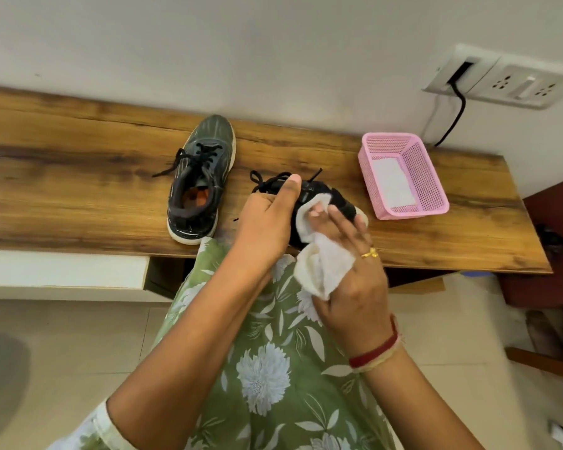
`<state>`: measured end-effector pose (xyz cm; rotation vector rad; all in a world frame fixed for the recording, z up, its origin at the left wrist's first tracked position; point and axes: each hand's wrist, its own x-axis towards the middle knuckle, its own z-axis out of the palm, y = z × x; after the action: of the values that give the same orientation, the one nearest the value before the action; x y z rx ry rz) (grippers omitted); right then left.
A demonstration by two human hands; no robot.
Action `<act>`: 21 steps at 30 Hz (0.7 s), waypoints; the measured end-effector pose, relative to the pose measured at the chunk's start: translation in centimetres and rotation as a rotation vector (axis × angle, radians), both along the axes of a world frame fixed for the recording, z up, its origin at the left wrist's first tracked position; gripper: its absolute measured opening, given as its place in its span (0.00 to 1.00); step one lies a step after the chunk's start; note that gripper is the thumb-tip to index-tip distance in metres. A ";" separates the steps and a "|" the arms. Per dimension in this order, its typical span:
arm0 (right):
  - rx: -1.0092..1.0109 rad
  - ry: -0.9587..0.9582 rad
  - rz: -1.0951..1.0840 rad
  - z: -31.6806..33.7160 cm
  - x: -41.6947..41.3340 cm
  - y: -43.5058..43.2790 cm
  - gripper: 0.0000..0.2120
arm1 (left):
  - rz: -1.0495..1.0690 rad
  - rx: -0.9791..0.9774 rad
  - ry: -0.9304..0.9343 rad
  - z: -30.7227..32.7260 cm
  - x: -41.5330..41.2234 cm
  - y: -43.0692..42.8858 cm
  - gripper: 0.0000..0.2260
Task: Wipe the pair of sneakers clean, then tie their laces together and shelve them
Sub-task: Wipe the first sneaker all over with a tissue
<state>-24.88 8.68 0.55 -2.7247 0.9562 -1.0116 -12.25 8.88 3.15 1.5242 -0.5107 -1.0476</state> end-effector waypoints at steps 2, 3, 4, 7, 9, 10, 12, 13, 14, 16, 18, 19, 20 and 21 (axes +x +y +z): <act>0.014 -0.015 -0.038 0.4 0.1 -0.3 0.25 | -0.005 0.001 0.013 0.1 -0.1 0.0 0.24; 0.026 -0.022 -0.023 0.5 0.1 -0.2 0.25 | -0.010 -0.005 0.017 -0.1 -0.1 0.0 0.23; 0.064 -0.053 0.021 0.7 0.2 0.2 0.23 | -0.015 -0.016 0.017 -0.1 -0.1 0.0 0.22; 0.412 -0.461 0.055 1.9 -0.6 0.7 0.16 | -0.032 -0.021 -0.004 -0.3 0.2 0.2 0.24; 0.641 -0.999 -0.156 2.8 -1.3 -0.5 0.12 | -0.038 -0.010 0.012 -0.5 0.6 0.5 0.26; 0.662 -1.183 -0.252 2.9 -1.5 -1.0 0.13 | -0.047 -0.011 0.024 -0.6 0.7 0.6 0.26; 0.605 -1.124 -0.299 3.4 -0.9 -1.1 0.13 | -0.076 -0.006 0.021 -0.7 0.7 0.7 0.24; 0.570 -0.962 -0.224 3.4 -0.3 -0.7 0.13 | -0.086 -0.005 0.009 -0.7 0.6 0.7 0.24; 0.535 -0.766 -0.124 3.3 0.3 -0.1 0.13 | -0.095 -0.008 -0.011 -0.7 0.5 0.7 0.24; 0.469 -0.381 0.012 2.6 1.2 0.9 0.16 | -0.111 -0.004 -0.039 -0.6 0.3 0.9 0.24; 0.338 -0.136 0.063 1.6 1.1 1.3 0.20 | -0.117 0.011 -0.028 -0.7 0.4 1.1 0.25; 0.275 -0.085 0.097 1.3 0.8 1.2 0.22 | -0.115 0.020 -0.029 -0.7 0.5 1.2 0.26; 0.208 -0.047 0.138 1.0 0.3 1.0 0.23 | -0.118 0.024 -0.038 -0.9 0.6 1.3 0.26; 0.151 -0.016 0.167 0.8 -0.1 0.9 0.23 | -0.128 0.026 -0.051 -1.0 0.6 1.4 0.26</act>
<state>-25.03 9.61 1.30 -2.6163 0.7543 -0.8925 -11.62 10.27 2.17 1.5611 -0.6387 -1.1195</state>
